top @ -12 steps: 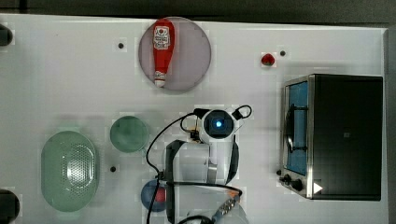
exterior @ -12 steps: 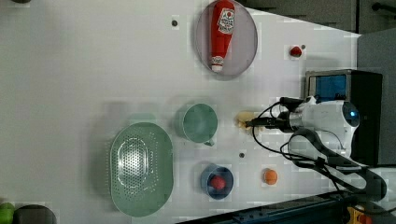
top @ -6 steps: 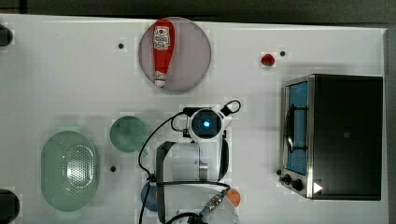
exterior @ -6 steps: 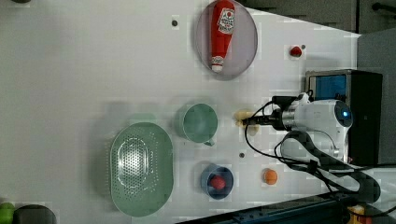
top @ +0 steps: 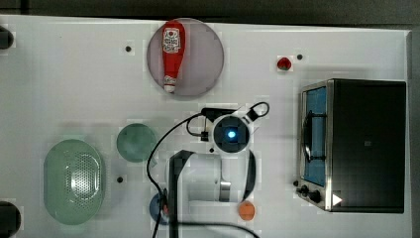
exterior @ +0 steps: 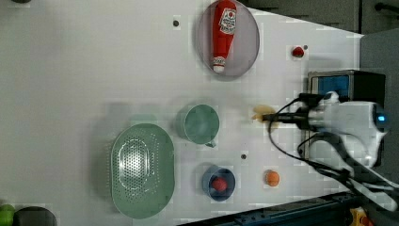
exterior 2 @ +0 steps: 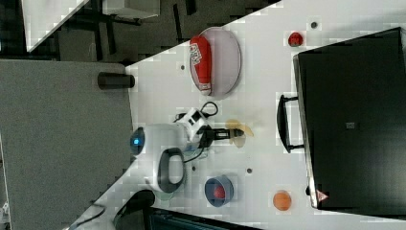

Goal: Pick Banana and place it in mug.

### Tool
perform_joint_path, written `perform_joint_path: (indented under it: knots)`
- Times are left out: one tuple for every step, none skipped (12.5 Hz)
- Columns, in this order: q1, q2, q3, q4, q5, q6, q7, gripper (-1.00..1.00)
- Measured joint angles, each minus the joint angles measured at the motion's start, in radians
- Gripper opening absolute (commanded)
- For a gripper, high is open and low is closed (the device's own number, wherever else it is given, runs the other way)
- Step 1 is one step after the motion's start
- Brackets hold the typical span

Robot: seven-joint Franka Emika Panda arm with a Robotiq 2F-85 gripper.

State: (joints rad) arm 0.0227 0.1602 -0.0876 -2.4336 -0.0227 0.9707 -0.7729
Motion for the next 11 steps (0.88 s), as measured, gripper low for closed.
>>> perform_joint_path:
  knots:
    - [-0.012, -0.076, 0.003, 0.01, -0.001, -0.107, 0.0, -0.46]
    - [-0.012, -0.159, -0.002, 0.018, 0.006, -0.189, 0.0, -0.46]
    - [-0.019, -0.257, 0.003, 0.041, 0.004, -0.304, 0.0, -0.46]
    - [-0.027, -0.336, 0.017, 0.09, 0.008, -0.403, 0.0, -0.46]
    - [-0.027, -0.401, 0.027, 0.148, 0.008, -0.506, 0.007, -0.46]
    - [-0.024, -0.446, 0.039, 0.217, -0.008, -0.574, 0.025, -0.46]
    - [-0.026, -0.475, 0.054, 0.258, -0.008, -0.586, 0.04, -0.46]
    - [-0.031, -0.484, 0.08, 0.297, 0.003, -0.594, 0.063, -0.46]
    - [-0.029, -0.483, 0.113, 0.312, 0.032, -0.592, 0.113, -0.46]
    - [-0.021, -0.487, 0.151, 0.297, 0.037, -0.596, 0.158, -0.46]
    - [-0.012, -0.483, 0.209, 0.268, 0.032, -0.619, 0.212, -0.46]
